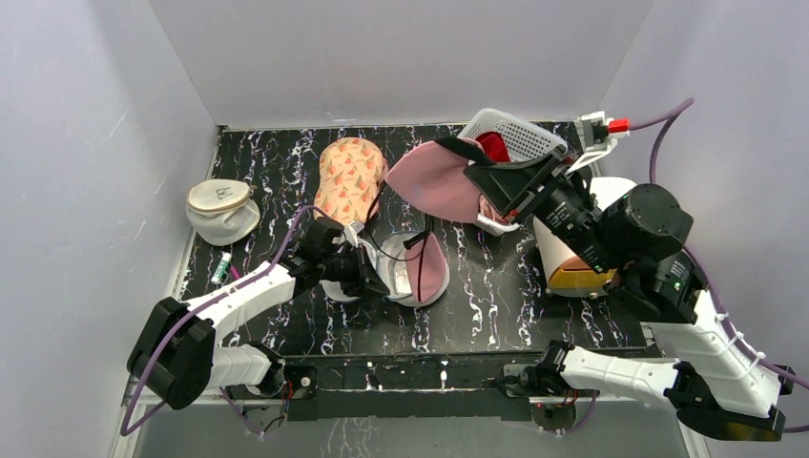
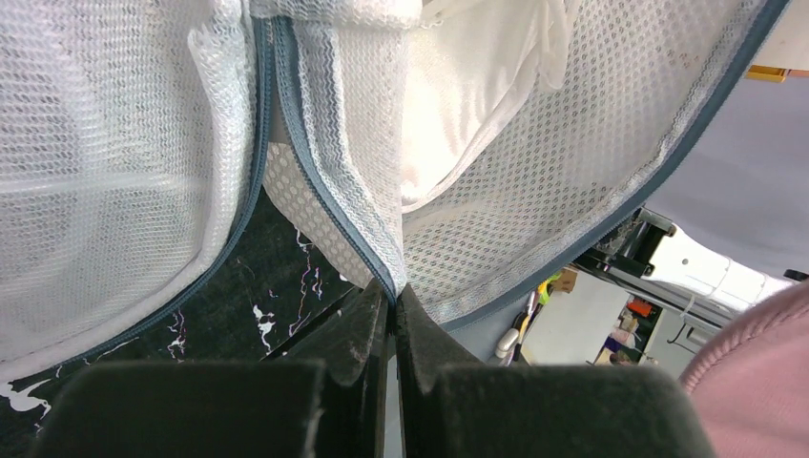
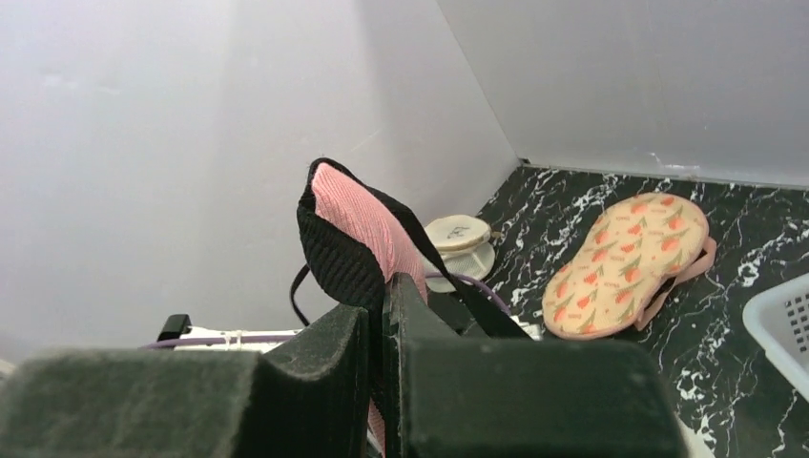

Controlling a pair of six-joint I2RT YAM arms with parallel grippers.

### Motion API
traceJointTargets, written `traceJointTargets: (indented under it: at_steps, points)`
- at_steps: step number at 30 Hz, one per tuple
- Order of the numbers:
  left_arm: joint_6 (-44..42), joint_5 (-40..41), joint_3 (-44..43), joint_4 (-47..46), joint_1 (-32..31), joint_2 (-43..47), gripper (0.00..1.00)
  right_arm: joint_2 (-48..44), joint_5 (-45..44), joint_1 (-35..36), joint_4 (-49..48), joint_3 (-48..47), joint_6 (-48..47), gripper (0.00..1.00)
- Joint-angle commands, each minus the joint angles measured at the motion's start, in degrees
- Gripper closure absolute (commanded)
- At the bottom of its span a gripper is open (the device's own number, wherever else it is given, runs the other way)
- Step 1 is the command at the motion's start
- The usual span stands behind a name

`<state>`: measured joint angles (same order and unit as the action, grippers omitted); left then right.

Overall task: Unzip the laundry bag and remove the bra
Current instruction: Pick up the bra from the laundry bag, then place the bra in the bin.

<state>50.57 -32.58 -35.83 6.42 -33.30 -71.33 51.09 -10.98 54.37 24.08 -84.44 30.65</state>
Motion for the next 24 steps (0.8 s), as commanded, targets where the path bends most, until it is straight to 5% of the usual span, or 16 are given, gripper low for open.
traceJointTargets:
  at_steps: [1, 12, 24]
  points:
    - [-0.2, -0.8, -1.6, 1.3, -0.3, 1.7, 1.0, 2.4, 0.9, 0.2, -4.9, -7.0, -3.9, 1.0]
    - [0.0, -0.4, -1.2, 2.1, -0.5, 3.4, 1.0, 11.3, -12.5, 0.2, 1.6, -20.8, -18.6, 1.0]
    - [-0.3, 0.1, -1.3, 4.0, -0.6, 4.7, 1.0, 20.9, -33.2, -2.1, -2.9, -16.4, -32.2, 1.0]
